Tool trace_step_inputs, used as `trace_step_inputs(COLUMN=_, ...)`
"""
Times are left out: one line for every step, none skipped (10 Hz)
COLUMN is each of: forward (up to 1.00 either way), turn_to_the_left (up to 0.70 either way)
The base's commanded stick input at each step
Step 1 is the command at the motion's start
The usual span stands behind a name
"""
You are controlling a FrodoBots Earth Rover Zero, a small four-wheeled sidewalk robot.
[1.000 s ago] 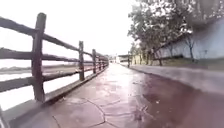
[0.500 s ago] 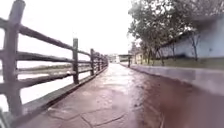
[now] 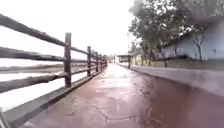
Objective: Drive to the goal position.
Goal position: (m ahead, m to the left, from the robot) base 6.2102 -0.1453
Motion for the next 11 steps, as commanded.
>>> trace_step_inputs(forward=1.00, turn_to_the_left=0.00)
trace_step_inputs(forward=1.00, turn_to_the_left=0.00)
trace_step_inputs(forward=1.00, turn_to_the_left=0.00)
trace_step_inputs(forward=1.00, turn_to_the_left=0.00)
trace_step_inputs(forward=1.00, turn_to_the_left=0.00)
trace_step_inputs(forward=1.00, turn_to_the_left=0.00)
trace_step_inputs(forward=1.00, turn_to_the_left=0.00)
trace_step_inputs(forward=1.00, turn_to_the_left=0.00)
trace_step_inputs(forward=1.00, turn_to_the_left=0.00)
trace_step_inputs(forward=1.00, turn_to_the_left=0.00)
trace_step_inputs(forward=1.00, turn_to_the_left=0.00)
